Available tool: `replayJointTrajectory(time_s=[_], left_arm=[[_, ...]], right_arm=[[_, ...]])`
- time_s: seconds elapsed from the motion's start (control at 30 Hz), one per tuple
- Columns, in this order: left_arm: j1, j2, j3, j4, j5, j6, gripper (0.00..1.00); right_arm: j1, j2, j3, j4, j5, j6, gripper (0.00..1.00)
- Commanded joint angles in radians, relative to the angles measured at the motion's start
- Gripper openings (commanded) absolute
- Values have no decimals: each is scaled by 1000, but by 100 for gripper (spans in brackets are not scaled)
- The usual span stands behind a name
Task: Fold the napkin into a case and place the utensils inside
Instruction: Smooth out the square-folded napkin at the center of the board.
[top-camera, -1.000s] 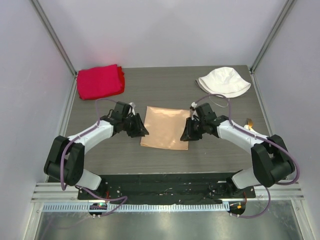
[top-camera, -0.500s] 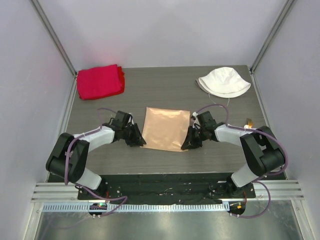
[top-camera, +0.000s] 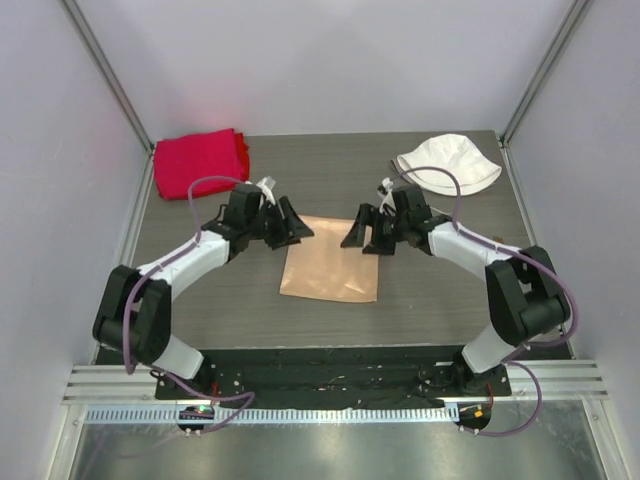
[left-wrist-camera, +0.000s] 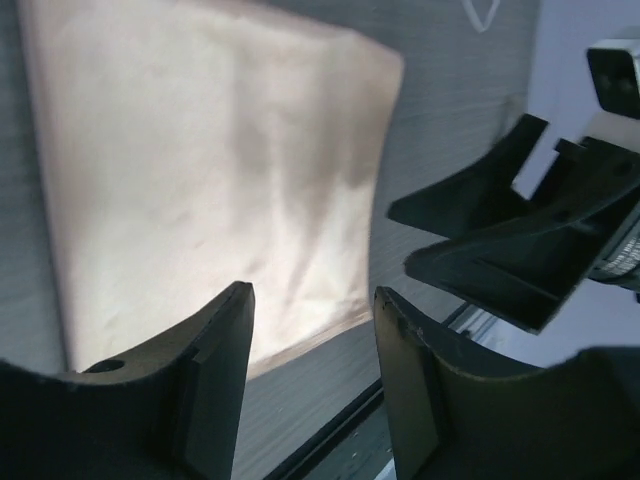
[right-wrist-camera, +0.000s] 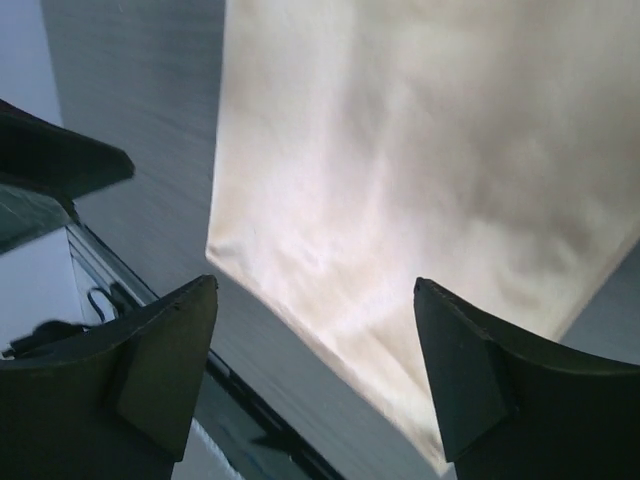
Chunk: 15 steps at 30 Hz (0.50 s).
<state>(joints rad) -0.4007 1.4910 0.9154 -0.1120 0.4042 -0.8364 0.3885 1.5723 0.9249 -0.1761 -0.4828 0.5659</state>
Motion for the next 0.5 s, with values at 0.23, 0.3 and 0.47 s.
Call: replayJointTrajectory(time_s=[0.23,0.3,0.47], left_arm=[[58,477,8,874,85,-326,49],[80,521,2,960,68,-360,49],[128,606,-48,1061,67,-402,49]], right_arm=[[-71,357,245,473,-155,146,98],[-106,388,258,490,-172,146,98],[-194,481,190,604,-227,154,98]])
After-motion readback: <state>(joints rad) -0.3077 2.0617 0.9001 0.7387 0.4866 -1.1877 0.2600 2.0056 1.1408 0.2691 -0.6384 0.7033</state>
